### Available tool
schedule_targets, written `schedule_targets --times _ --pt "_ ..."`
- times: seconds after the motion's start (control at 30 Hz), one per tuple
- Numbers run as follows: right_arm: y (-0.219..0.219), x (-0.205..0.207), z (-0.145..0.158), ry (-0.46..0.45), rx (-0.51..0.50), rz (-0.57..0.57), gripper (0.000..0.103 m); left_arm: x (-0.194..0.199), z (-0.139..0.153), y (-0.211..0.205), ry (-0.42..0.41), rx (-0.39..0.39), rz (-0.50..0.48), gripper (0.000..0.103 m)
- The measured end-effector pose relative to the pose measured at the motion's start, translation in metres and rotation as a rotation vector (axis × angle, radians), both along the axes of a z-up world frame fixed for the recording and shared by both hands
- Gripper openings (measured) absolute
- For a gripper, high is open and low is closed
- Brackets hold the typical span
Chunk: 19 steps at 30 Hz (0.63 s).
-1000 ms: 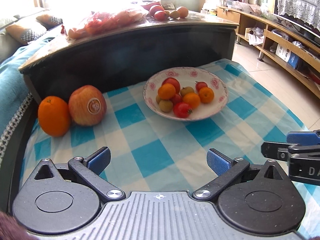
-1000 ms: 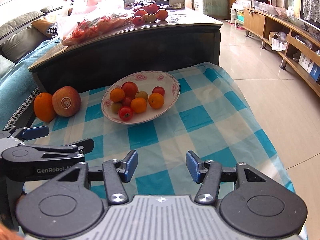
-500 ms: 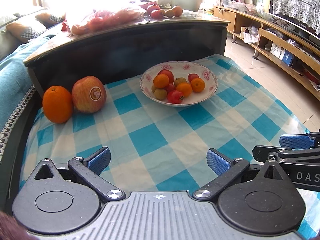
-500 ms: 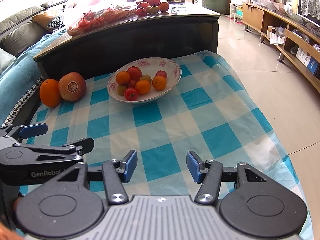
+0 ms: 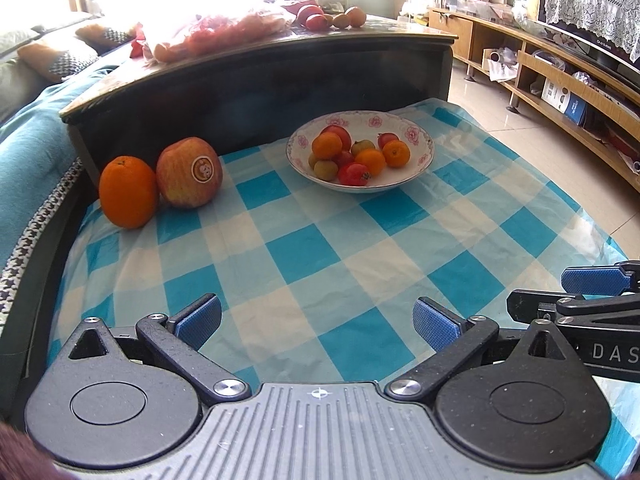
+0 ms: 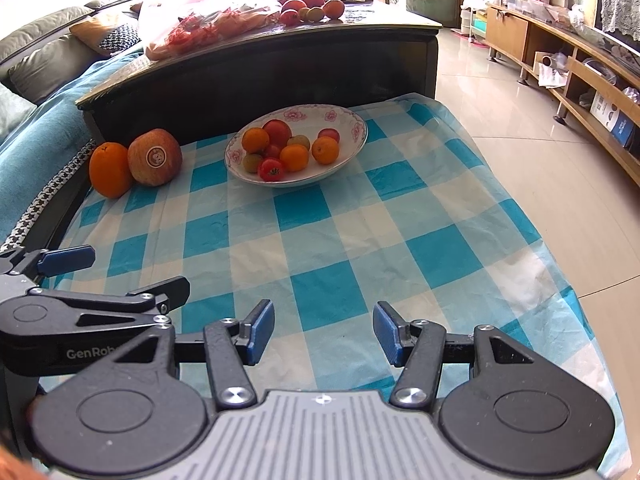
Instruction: Organize fruits
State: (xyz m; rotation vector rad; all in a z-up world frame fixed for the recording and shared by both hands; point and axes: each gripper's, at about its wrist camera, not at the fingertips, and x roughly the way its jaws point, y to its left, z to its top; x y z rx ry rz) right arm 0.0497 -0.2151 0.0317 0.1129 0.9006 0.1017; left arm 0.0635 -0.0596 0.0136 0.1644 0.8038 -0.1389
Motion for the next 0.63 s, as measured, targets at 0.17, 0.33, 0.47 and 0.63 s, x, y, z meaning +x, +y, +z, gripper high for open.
schedule_targets --times 0.17,0.33,0.47,0.63 --pt "0.003 -0.006 0.0 0.001 -0.003 0.007 0.057 -0.006 0.001 0.001 -0.001 0.005 0.003 0.103" --pt "0.004 -0.012 0.0 0.002 -0.004 0.01 0.057 -0.01 0.002 0.001 -0.009 0.007 0.007 0.103" --pt "0.005 -0.015 0.002 -0.002 0.002 0.01 0.057 -0.013 0.004 0.002 -0.015 0.01 0.01 0.103" --pt "0.006 -0.018 0.003 -0.006 0.001 0.013 0.057 -0.016 0.005 0.003 -0.016 0.009 0.019 0.103"
